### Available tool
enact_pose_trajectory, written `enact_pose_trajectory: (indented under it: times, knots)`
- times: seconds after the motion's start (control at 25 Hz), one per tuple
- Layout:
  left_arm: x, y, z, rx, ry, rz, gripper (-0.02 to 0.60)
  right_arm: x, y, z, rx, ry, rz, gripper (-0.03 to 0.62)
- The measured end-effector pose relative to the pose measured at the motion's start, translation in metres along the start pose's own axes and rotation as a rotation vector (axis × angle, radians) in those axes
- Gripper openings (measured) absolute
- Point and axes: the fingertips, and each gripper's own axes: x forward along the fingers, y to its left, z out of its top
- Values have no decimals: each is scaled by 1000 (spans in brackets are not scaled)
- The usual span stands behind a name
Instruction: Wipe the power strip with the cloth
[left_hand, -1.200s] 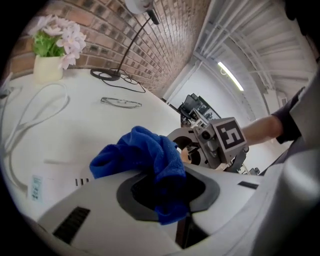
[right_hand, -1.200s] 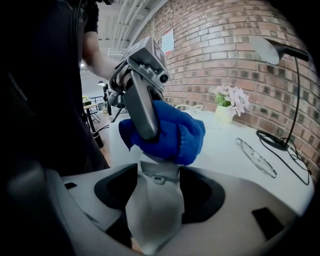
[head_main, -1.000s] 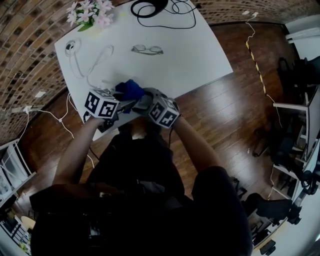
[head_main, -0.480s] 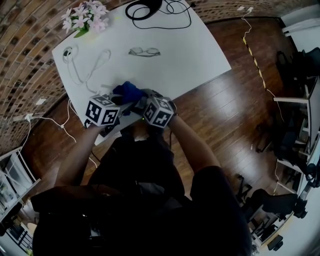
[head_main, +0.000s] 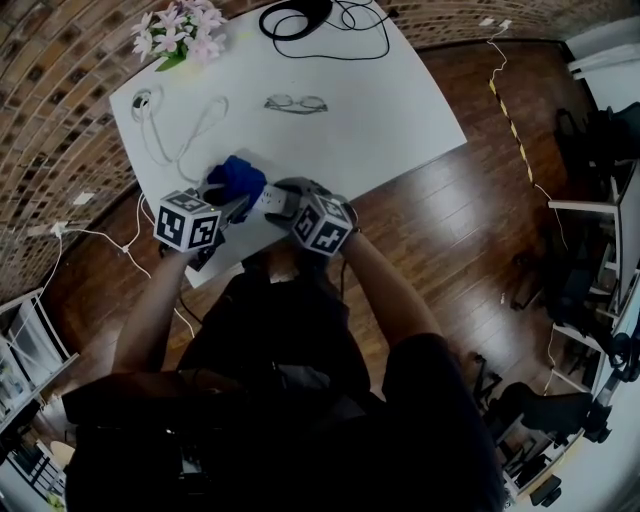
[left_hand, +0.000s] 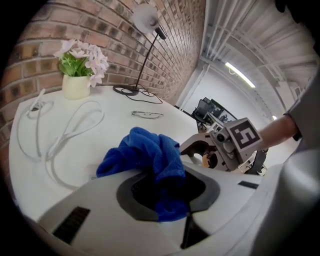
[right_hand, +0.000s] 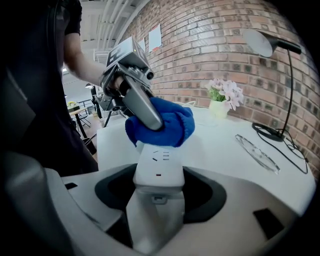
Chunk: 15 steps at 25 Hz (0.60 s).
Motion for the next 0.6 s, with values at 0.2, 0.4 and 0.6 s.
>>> enact_pose_trajectory:
  times: [0.2, 0.4, 0.6]
  knots:
    - [-16, 23, -1, -49, -45, 35, 94, -1, -1, 0, 0, -2, -4, 265]
    - [-31, 44, -2, -54, -79, 94, 94, -1, -1, 0, -1, -2, -7, 265]
    - [-42, 57, -5, -32, -82, 147, 94, -1, 0, 0, -1, -3, -8, 265]
